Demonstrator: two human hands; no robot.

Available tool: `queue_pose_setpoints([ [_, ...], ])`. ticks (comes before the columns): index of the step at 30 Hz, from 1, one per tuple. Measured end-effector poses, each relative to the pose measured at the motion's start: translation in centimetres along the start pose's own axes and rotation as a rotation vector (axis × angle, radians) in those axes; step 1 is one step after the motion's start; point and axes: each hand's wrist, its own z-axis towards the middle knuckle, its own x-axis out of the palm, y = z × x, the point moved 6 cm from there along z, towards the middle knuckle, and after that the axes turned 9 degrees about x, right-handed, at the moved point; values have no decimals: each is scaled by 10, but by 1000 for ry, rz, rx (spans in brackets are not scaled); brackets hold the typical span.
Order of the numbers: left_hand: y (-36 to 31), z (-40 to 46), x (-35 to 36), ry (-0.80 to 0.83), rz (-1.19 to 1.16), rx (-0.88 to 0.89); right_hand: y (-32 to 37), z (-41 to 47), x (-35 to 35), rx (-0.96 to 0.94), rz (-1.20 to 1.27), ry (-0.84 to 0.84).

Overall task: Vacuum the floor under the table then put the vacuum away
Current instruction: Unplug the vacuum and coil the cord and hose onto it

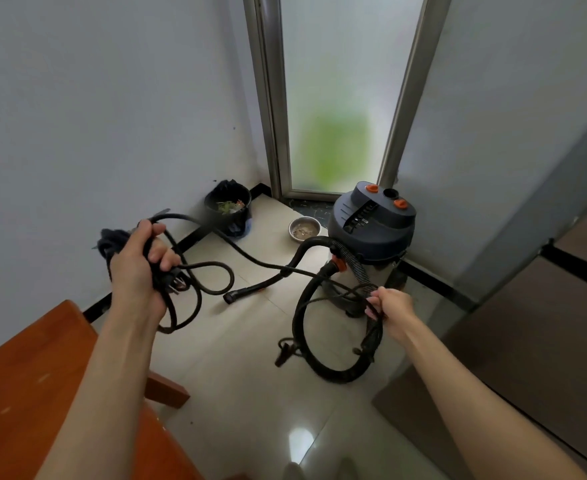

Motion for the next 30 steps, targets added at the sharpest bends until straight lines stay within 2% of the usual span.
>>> queue_pose_setpoints([
  [3,8,0,-13,-109,-57,-8,-9,12,-6,112,197,-1],
  [6,8,0,-16,-108,-64,6,-10,20,-21,-8,-84,-147],
  [8,6,-1,-12,-61,-57,19,-12,26,-24,-70,-257,-176],
  [12,1,-3,6,34,-45,48,-24,32,-22,3,-254,-115],
  [14,0,-4,14,53,-56,53,-26,33,-19,33,-211,-30],
  [16,3,-5,20,70,-45,49,-24,28,-5,16,-141,166],
  [17,5,-7,24,83,-58,36,-21,22,4,-11,-163,263],
  [19,11,-12,31,108,-143,-21,-21,10,18,-78,-365,368],
  [21,14,-13,37,110,-305,-96,-25,3,26,-168,-615,343],
  [23,13,-13,40,106,-461,-141,-28,2,28,-277,-775,234],
  [25,12,-13,40,91,-504,-147,-30,-3,28,-328,-799,186],
  [30,16,-10,35,19,-415,-87,-4,-37,44,-429,-773,154],
])
